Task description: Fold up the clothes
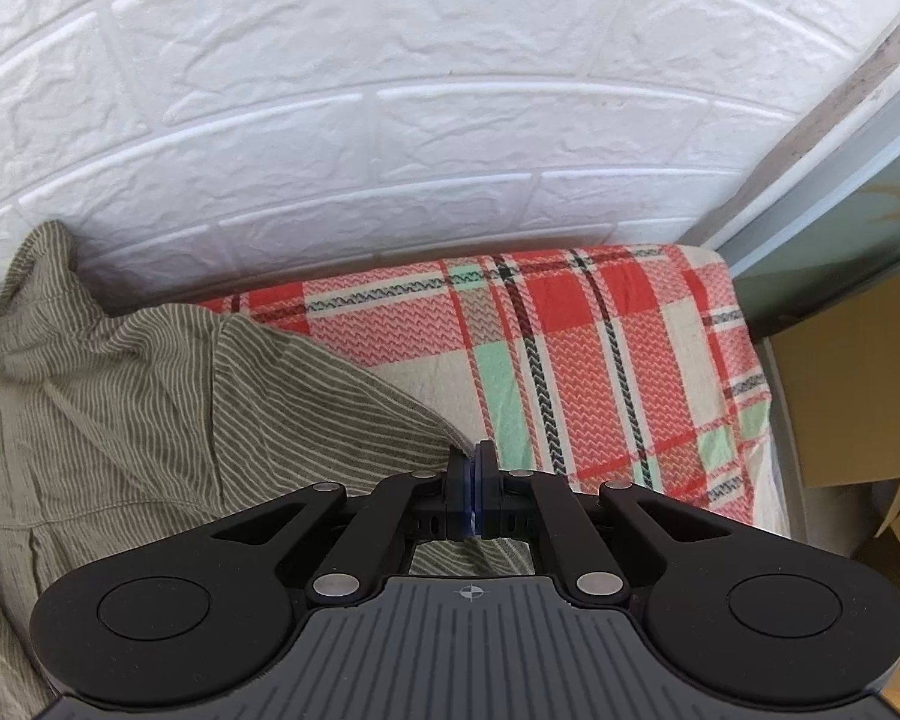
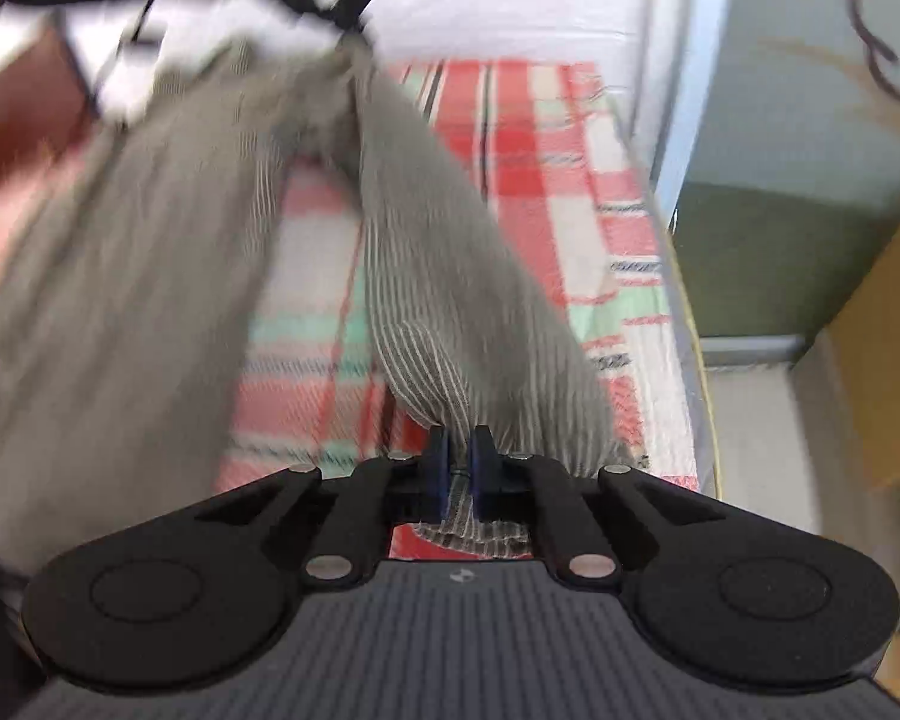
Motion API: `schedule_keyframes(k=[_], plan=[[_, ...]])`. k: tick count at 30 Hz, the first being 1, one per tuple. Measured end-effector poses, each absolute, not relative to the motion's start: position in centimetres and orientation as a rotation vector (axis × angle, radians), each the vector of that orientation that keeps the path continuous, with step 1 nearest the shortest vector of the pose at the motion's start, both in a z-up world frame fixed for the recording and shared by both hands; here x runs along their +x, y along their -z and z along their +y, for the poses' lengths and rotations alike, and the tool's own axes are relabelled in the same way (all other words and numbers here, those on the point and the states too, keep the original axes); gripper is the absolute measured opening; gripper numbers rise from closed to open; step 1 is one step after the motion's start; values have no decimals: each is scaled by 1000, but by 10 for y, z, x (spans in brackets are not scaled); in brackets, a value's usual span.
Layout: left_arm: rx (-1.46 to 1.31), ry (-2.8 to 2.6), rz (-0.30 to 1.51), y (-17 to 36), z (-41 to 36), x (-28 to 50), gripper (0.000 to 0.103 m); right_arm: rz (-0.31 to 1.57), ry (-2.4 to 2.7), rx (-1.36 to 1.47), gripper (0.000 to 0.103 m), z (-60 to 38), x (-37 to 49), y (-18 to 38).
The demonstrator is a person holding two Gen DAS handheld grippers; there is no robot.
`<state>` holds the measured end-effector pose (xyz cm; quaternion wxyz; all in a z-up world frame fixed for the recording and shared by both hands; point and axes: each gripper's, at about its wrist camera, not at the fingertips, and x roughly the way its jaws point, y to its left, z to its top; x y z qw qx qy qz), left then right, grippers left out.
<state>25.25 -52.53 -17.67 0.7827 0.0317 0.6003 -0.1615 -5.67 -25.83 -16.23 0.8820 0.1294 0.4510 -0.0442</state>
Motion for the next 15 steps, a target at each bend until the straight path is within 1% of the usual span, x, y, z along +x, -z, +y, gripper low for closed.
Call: schedule_keyframes(k=[7, 11, 15], plan=[[39, 393, 1261, 147, -501, 257, 0, 749, -115, 599, 8, -268, -82, 98], [57, 426, 1242, 130, -476, 253, 0, 699, -273, 657, 8, -245, -75, 76], [89, 452, 1225, 117, -442, 249, 0, 693, -402, 669, 8, -212, -62, 67]])
